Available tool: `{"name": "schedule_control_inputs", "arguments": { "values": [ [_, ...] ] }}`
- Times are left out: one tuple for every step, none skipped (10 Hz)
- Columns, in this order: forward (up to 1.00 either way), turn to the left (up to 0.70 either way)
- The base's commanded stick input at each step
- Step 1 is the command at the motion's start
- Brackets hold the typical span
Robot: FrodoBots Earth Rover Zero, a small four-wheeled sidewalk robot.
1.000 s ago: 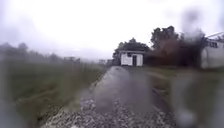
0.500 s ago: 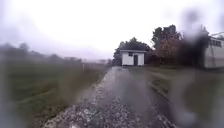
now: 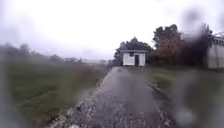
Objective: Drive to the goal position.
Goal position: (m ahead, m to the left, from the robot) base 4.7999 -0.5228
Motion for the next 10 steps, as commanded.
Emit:
{"name": "schedule_control_inputs", "arguments": {
  "values": [
    [0.85, -0.15],
    [0.85, -0.33],
    [0.85, -0.34],
    [0.85, -0.34],
    [0.85, -0.34],
    [0.85, -0.34],
    [0.85, -0.34],
    [0.85, -0.18],
    [0.85, -0.07],
    [0.85, -0.04]
  ]
}}
